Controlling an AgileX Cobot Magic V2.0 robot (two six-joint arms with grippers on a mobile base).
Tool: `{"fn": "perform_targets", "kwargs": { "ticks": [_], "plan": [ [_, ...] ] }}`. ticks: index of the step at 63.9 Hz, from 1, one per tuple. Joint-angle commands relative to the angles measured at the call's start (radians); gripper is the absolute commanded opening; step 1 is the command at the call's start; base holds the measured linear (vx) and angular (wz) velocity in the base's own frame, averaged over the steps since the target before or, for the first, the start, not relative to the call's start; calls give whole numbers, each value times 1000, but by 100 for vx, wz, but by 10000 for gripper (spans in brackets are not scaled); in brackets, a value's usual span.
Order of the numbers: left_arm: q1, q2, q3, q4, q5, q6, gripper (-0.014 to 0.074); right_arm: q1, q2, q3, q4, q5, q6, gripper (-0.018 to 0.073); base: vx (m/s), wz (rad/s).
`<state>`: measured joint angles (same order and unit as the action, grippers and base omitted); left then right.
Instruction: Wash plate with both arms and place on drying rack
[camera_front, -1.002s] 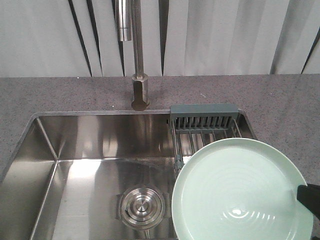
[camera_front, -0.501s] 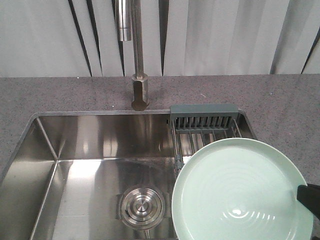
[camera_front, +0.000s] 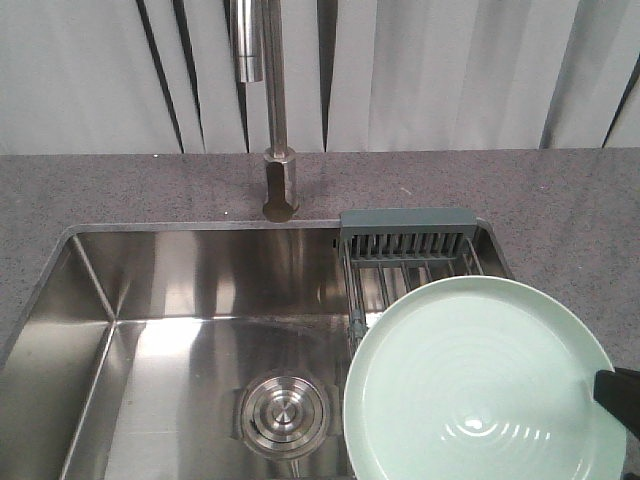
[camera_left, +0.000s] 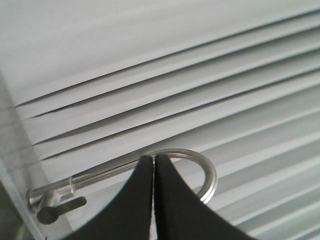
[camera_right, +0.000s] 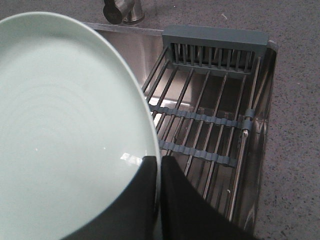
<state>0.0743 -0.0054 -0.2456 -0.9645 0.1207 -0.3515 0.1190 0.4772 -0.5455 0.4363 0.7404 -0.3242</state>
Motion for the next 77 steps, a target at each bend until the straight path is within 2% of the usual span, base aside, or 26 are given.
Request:
{"fn": "perform_targets", "kwargs": {
  "ticks": [1, 12, 18, 23, 32, 44, 48, 50, 53, 63, 67, 77],
  "plan": [
    [-4, 76, -111, -22, 12, 175, -6, -7, 4, -27, 21, -63, -2, -4, 0, 0],
    [-4, 272, -216, -33, 144, 322, -6, -7, 4, -27, 21, -63, -2, -4, 0, 0],
    [-4, 386, -259, -88, 195, 417, -6, -7, 4, -27, 21, -63, -2, -4, 0, 0],
    [-4, 484, -284, -159, 219, 553, -6, -7, 4, -27, 21, -63, -2, -4, 0, 0],
    [-4, 645, -308, -364, 282, 837, -6, -7, 4, -27, 21, -63, -2, -4, 0, 0],
    [-4, 872, -334, -739, 411, 1228, -6, -7, 4, -27, 21, -63, -2, -4, 0, 0],
    [-4, 948, -353, -828, 453, 1339, -6, -7, 4, -27, 21, -63, -2, -4, 0, 0],
    [-4, 988, -367, -835, 475, 1379, -4, -7, 4, -27, 21, -63, -2, -4, 0, 0],
    [-4, 1043, -399, -835, 506, 1413, -1, -7, 4, -27, 21, -63, -2, -4, 0, 0],
    [-4, 1217, -524, -832, 647, 1453, 55, -7, 4, -27, 21, -63, -2, -4, 0, 0],
    [-9, 1287, -586, -832, 687, 1453, 111, -7, 4, -27, 21, -63, -2, -4, 0, 0],
    [-41, 1456, -724, -831, 710, 1453, 336, -7, 4, -27, 21, -63, -2, -4, 0, 0]
  ]
}}
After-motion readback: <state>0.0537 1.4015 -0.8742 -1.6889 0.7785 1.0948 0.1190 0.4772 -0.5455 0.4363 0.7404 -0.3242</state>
